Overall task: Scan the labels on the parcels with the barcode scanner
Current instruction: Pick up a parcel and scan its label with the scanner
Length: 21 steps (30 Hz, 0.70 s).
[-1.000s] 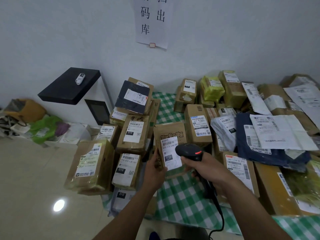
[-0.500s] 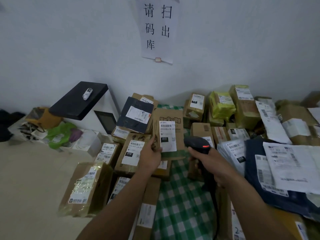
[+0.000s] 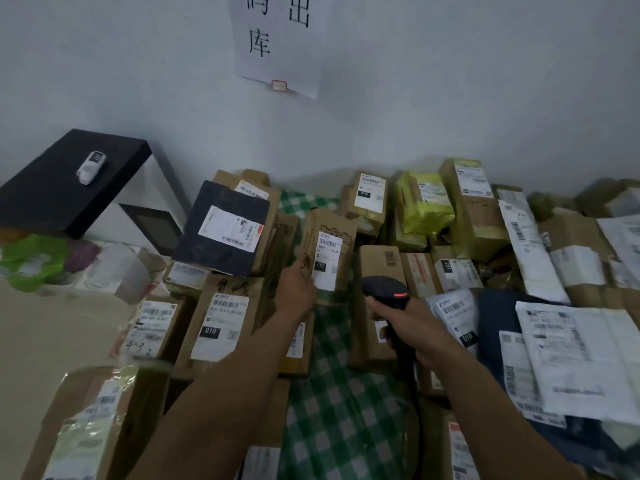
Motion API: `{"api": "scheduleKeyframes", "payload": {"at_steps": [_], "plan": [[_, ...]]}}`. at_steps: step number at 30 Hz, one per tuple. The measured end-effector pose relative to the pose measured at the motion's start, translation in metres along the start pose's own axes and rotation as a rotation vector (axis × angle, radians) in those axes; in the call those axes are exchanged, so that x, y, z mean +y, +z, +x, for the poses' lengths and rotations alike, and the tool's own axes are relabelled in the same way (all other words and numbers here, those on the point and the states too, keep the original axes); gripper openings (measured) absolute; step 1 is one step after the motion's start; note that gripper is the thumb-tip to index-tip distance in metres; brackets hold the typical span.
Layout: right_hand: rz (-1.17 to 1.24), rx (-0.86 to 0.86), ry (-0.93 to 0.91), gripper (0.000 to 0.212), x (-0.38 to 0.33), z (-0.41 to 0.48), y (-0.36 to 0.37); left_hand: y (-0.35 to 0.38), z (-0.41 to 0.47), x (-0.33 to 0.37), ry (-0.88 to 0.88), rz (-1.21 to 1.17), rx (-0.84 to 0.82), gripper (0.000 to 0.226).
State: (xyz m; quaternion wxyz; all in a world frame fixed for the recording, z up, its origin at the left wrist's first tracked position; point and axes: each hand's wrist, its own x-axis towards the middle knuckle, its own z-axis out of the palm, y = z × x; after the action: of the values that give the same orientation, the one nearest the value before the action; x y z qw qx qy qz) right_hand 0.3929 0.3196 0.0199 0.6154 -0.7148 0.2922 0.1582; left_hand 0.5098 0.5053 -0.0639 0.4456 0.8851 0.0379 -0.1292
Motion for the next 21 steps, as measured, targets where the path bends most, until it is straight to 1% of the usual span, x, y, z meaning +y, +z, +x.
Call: {"api": "scheduleKeyframes", "payload": {"at_steps": [3,6,8,10,13,14,15,16,17,18,19,21], "plan": [[-0.002,0.009,0.048,0.026,0.004,0.015,0.000,0.009,0.012,-0.005,-0.014,0.051,-0.045,0.045],[0.018,-0.014,0.075,0.028,0.009,0.023,0.000,0.016,0.024,-0.014,-0.111,0.059,-0.098,0.048],[0.025,-0.015,0.088,0.030,0.011,0.027,-0.001,0.020,0.029,-0.020,-0.157,0.085,-0.143,0.044],[0.040,-0.009,0.091,0.028,0.012,0.029,-0.002,0.024,0.031,-0.027,-0.179,0.102,-0.185,0.040],[0.055,-0.013,0.086,0.024,0.012,0.031,-0.003,0.031,0.036,-0.038,-0.164,0.146,-0.192,0.035],[0.058,-0.011,0.083,0.024,0.012,0.030,-0.003,0.033,0.038,-0.043,-0.147,0.207,-0.173,0.037],[0.061,-0.009,0.083,0.024,0.013,0.030,-0.004,0.035,0.039,-0.046,-0.117,0.302,-0.152,0.045],[0.064,-0.006,0.085,0.025,0.013,0.030,-0.004,0.036,0.037,-0.047,-0.070,0.405,-0.146,0.057],[0.068,-0.005,0.083,0.026,0.014,0.029,-0.005,0.037,0.033,-0.044,-0.022,0.451,-0.157,0.068],[0.074,-0.002,0.079,0.026,0.014,0.027,-0.006,0.038,0.025,-0.036,0.008,0.425,-0.175,0.069],[0.080,-0.001,0.071,0.025,0.015,0.026,-0.007,0.040,0.018,-0.030,0.035,0.344,-0.181,0.058],[0.101,0.017,0.058,0.024,0.017,0.020,-0.011,0.047,-0.001,-0.016,0.021,0.127,-0.182,0.029]]}}
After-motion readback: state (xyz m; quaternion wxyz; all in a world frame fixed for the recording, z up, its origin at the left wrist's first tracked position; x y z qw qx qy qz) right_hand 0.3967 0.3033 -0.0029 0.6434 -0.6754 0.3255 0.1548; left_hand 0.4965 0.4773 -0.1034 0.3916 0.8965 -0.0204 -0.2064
